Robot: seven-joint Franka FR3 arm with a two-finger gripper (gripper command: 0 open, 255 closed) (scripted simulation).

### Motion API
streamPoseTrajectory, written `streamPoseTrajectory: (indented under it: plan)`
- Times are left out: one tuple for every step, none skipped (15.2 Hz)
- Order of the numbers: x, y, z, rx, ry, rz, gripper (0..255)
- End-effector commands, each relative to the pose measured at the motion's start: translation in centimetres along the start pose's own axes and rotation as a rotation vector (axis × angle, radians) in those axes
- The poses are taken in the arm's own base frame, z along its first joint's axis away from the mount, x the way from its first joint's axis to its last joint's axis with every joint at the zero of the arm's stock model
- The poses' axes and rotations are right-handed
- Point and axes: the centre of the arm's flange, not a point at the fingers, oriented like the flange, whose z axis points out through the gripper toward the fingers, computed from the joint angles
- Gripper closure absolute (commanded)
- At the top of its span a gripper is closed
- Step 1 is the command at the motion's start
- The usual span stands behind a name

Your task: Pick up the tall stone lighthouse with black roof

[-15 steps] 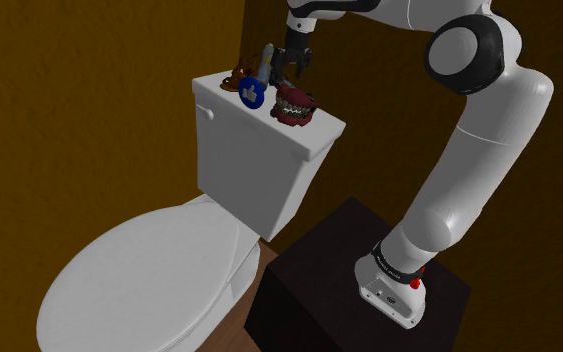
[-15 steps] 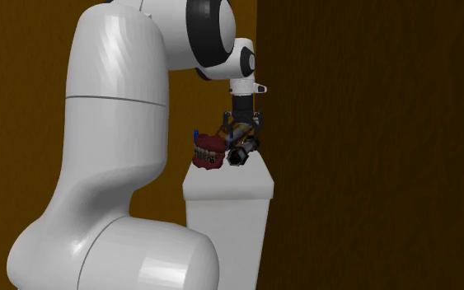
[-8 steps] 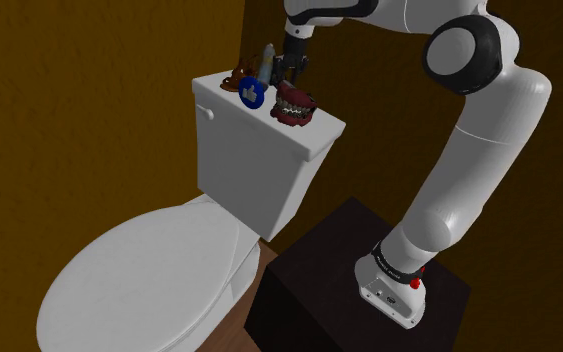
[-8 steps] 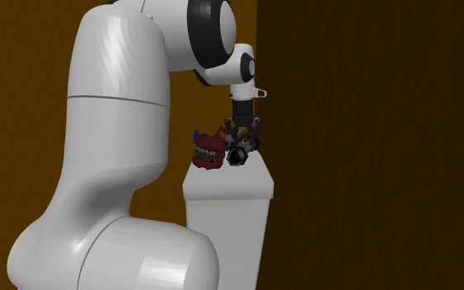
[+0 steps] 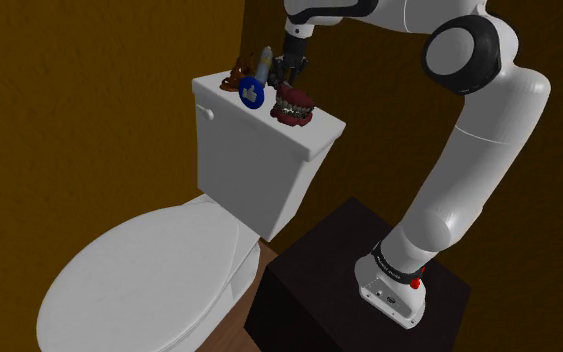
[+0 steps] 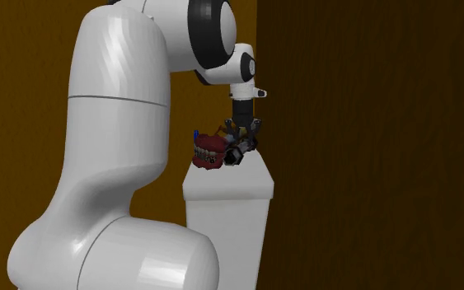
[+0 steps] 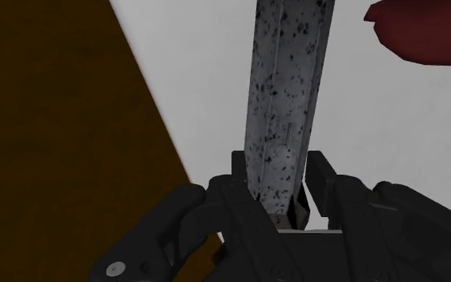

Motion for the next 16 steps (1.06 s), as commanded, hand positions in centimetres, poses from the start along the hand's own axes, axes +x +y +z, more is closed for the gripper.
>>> streamPoseTrajectory:
  plan:
    - [0.0,1.1,0.8,-0.001,-0.023,0.023,255]
    - [0.0,1.1,0.3,-0.001,-0.023,0.023,255]
    - [0.1,1.2,-0.2,-0.001,-0.023,0.023,255]
    - [0.1,1.2,-0.8,-0.001,-0.023,0.023,255]
    - [0.1,1.2,-1.3,-0.001,-0.023,0.023,255]
    - [0.1,1.2,-1.8,-0.001,-0.023,0.023,255]
    - [0.1,1.2,-2.4,-0.001,-0.023,0.023,255]
    - [0.1,1.2,-2.9,-0.001,-0.023,0.023,255]
    - [0.2,1.2,-3.4,-0.001,-0.023,0.023,255]
    - [0.2,1.3,-3.9,-0.001,-0.023,0.023,255]
    - [0.2,1.3,-4.5,-0.001,-0.023,0.023,255]
    - [0.2,1.3,-5.0,-0.001,-0.023,0.023,255]
    - [0.2,1.3,-5.5,-0.001,-0.023,0.023,255]
    - [0.2,1.3,-6.0,-0.001,-0.023,0.023,255]
    - [0.3,1.3,-6.1,-0.001,-0.023,0.023,255]
    - [0.3,1.3,-6.1,-0.001,-0.023,0.023,255]
